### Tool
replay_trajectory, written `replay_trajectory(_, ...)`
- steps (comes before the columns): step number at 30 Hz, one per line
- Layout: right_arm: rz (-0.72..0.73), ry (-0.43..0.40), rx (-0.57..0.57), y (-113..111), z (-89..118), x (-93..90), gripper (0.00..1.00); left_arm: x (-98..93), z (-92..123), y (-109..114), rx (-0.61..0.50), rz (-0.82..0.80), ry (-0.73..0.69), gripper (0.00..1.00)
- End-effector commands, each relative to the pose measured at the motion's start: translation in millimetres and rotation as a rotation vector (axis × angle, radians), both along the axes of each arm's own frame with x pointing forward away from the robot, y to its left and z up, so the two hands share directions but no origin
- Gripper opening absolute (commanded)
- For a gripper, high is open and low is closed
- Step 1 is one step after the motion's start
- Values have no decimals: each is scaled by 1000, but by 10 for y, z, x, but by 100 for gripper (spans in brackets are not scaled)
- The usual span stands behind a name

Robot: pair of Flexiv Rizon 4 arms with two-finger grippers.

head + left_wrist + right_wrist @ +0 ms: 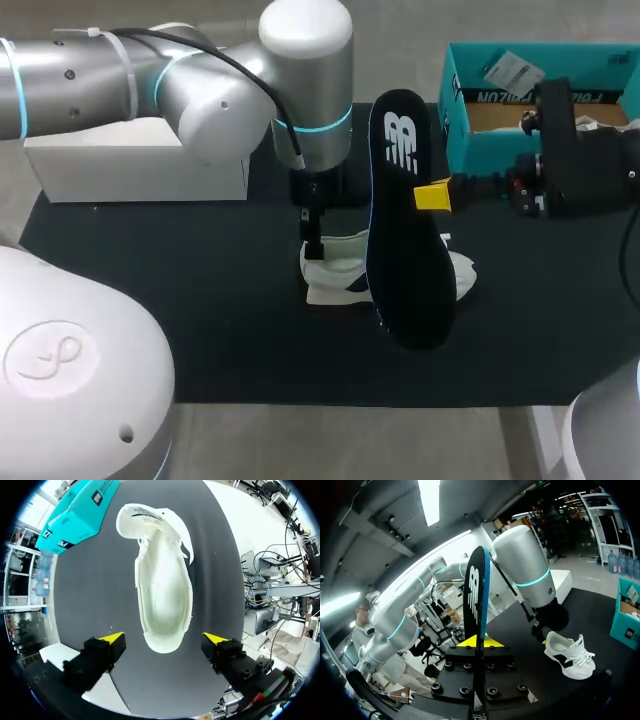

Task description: Take the shoe out of the shoebox, open the shoe tongue, remove and reinsert the insole, then place the shoe into the shoebox

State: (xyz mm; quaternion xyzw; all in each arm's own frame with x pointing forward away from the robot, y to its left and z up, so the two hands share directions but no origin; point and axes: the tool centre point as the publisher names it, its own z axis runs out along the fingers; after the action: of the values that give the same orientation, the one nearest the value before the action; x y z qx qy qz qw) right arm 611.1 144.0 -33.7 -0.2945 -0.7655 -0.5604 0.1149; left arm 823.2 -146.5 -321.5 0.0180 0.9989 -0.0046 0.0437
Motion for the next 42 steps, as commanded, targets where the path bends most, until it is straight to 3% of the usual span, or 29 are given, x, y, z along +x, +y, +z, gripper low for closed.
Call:
replay_trajectory(1, 0, 2, -1, 38, -10, 27, 0, -1, 11, -95, 29, 3, -2, 100)
replay_trajectory(26, 0, 2, -1, 38, -10, 27, 0, -1, 11, -95, 29, 3, -2, 100)
replay_trajectory(35, 0, 2, -1, 38, -10, 27, 0, 138, -11, -364, -26, -6, 25, 100)
replay_trajectory(42, 0, 2, -1, 38, -10, 27, 0, 322, -169, -591, -59, -26, 73, 100)
